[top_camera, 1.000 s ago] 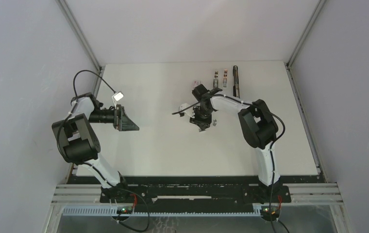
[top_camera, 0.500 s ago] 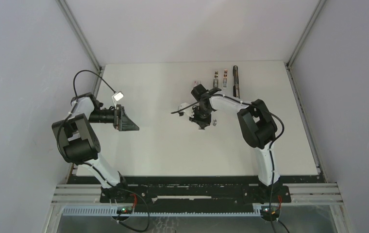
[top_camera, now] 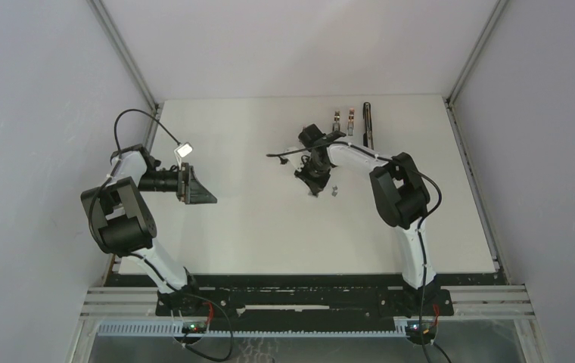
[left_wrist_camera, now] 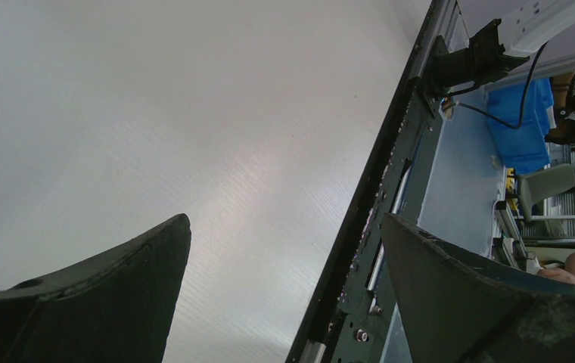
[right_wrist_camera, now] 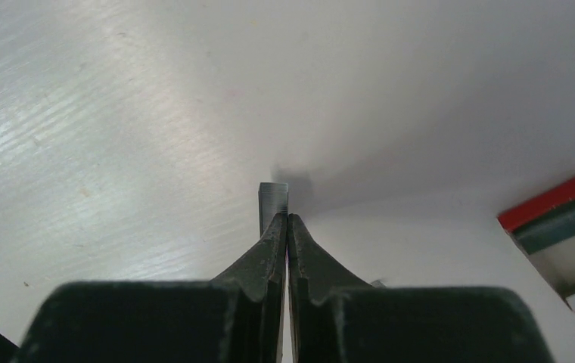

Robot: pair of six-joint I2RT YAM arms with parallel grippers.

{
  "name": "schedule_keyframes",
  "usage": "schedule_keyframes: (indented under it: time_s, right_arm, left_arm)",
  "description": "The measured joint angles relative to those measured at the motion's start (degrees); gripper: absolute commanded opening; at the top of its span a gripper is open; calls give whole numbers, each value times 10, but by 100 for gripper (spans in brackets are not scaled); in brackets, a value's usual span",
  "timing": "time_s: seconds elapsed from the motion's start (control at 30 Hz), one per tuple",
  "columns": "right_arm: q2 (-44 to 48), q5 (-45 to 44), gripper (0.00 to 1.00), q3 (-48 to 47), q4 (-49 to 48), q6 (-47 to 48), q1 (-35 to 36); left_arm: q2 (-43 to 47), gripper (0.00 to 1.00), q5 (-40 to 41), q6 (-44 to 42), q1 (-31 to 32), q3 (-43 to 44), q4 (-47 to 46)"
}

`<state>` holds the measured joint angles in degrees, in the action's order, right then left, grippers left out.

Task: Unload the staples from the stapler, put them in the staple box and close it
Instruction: Pick up the staple from the center of the board, then place the staple in the staple box.

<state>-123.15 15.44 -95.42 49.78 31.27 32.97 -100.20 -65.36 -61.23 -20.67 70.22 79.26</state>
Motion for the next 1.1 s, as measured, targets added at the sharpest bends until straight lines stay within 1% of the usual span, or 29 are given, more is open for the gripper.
schedule_keyframes:
  time_s: [0.2, 0.57, 0.8, 1.1]
  right_arm:
    - [5, -34, 0, 0, -14, -62, -16]
    - [59, -78, 0, -5, -53, -109, -32]
    - [59, -106, 0, -14, -77, -141, -50]
    - [50, -126, 0, -42, -96, -178, -91]
  left_arm:
    - [0, 100, 0, 0, 0, 0, 0]
    - [0, 100, 0, 0, 0, 0, 0]
    - [0, 100, 0, 0, 0, 0, 2]
    - [0, 100, 0, 0, 0, 0, 2]
